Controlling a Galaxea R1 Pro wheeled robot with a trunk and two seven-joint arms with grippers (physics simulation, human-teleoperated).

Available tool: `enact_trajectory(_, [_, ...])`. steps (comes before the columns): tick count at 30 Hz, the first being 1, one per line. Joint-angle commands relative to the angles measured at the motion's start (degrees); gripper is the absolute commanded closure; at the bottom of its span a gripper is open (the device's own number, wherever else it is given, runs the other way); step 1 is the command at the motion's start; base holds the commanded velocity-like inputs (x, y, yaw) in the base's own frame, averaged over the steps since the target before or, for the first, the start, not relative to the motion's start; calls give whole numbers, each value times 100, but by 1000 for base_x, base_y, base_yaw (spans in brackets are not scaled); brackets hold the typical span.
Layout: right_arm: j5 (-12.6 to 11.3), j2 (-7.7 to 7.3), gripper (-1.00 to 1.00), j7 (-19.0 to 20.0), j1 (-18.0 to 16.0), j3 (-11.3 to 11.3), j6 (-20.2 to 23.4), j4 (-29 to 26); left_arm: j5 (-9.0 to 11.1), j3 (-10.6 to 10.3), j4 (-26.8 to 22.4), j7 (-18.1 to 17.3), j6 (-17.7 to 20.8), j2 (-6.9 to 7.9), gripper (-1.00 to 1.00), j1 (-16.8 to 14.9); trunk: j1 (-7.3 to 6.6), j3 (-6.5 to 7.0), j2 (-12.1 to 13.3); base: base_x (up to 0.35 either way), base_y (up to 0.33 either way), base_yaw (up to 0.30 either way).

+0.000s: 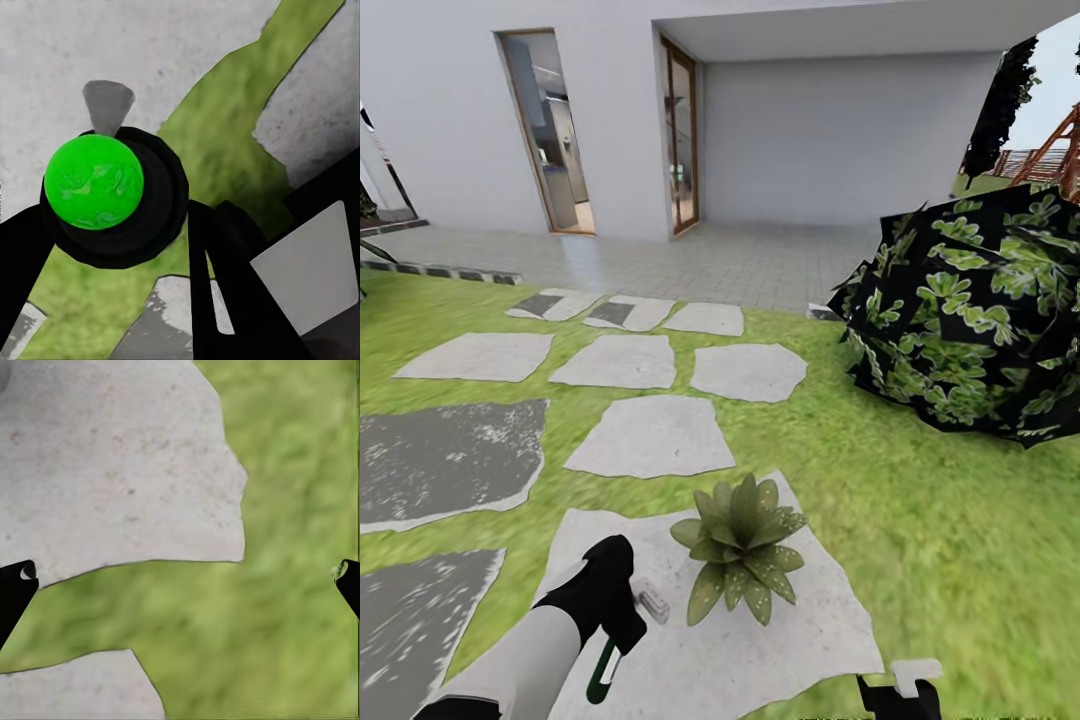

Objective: Pick up the pesticide atomizer in the garden and spray insectifuge to fully cover both potted plants in the garden.

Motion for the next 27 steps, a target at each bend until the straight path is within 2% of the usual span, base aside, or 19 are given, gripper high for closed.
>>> enact_trajectory(1, [27, -1, -100, 27, -4, -50, -20, 6, -51, -10, 0, -60, 18, 14, 100, -1, -1, -5, -2, 0, 0, -228])
enact_trajectory(12, [27, -1, -100, 27, -4, -50, -20, 22, -43, -14, 40, -52, -2, 26, 100, 11, -1, -5, -2, -30, 0, -279])
enact_trajectory(16, [27, -1, -100, 27, -4, -50, -20, 25, -45, -5, 11, -52, -10, 16, 100, 25, -1, -5, -2, -160, 0, -50])
enact_trajectory(27, [27, -1, -100, 27, -4, -50, -20, 25, -51, -41, -66, -107, 61, -31, 100, -235, -1, -5, -2, 74, 0, -1])
